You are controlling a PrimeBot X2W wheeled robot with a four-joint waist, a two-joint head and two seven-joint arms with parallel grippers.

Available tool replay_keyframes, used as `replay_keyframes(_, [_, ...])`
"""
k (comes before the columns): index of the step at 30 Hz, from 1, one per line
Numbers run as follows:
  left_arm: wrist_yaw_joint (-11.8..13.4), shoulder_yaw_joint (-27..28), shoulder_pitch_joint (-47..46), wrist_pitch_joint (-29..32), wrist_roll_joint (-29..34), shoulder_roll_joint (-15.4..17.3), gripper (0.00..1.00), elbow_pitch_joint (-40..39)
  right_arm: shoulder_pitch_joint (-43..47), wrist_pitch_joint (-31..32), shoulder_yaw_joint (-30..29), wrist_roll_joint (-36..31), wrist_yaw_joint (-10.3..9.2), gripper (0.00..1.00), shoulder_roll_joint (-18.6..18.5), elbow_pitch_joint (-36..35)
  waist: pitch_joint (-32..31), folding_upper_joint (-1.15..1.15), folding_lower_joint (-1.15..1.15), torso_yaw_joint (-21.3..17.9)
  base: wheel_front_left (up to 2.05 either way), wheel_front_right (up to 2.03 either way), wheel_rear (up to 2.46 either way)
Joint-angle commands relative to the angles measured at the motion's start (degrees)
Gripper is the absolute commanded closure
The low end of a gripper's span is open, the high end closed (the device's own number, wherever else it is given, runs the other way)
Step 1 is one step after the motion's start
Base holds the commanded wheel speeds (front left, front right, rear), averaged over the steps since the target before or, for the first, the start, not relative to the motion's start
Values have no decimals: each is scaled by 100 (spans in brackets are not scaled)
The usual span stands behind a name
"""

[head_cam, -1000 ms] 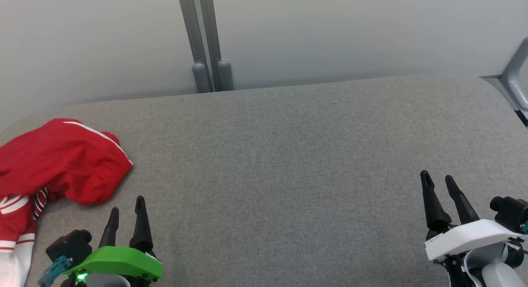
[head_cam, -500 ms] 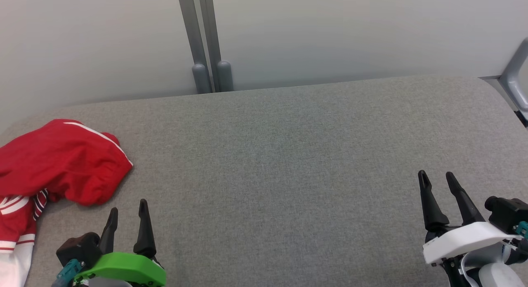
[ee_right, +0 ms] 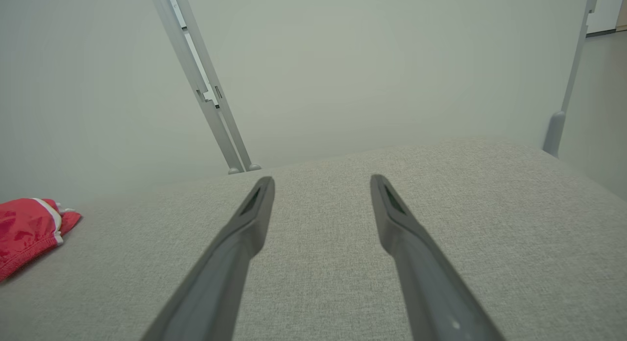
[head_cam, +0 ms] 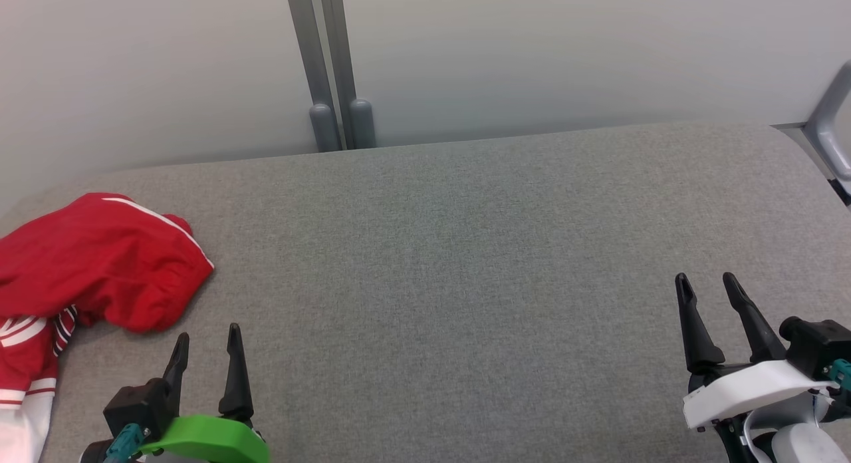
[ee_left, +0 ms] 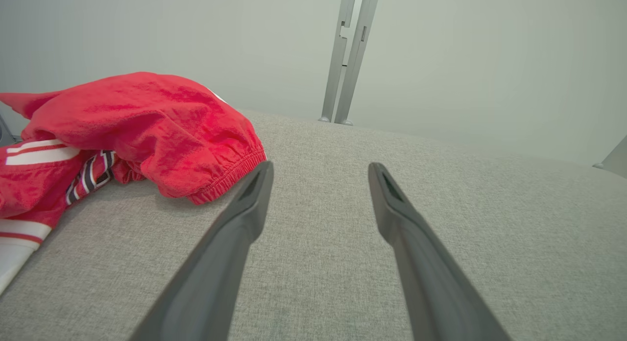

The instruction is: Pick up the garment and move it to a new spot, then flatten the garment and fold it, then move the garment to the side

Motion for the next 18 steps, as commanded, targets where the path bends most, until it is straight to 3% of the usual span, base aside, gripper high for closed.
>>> replay_keyframes(1, [-35, 22, 33, -64, 181, 32, 0, -35, 42, -63, 2, -135, 3, 0, -30, -34, 4, 0, 0, -7, 0, 0, 0])
replay_keyframes(18, [-253, 237, 128, -254, 753, -49, 0, 144, 172, -261, -193, -685, 3, 0, -96, 9, -27, 0, 0, -46, 0, 0, 0])
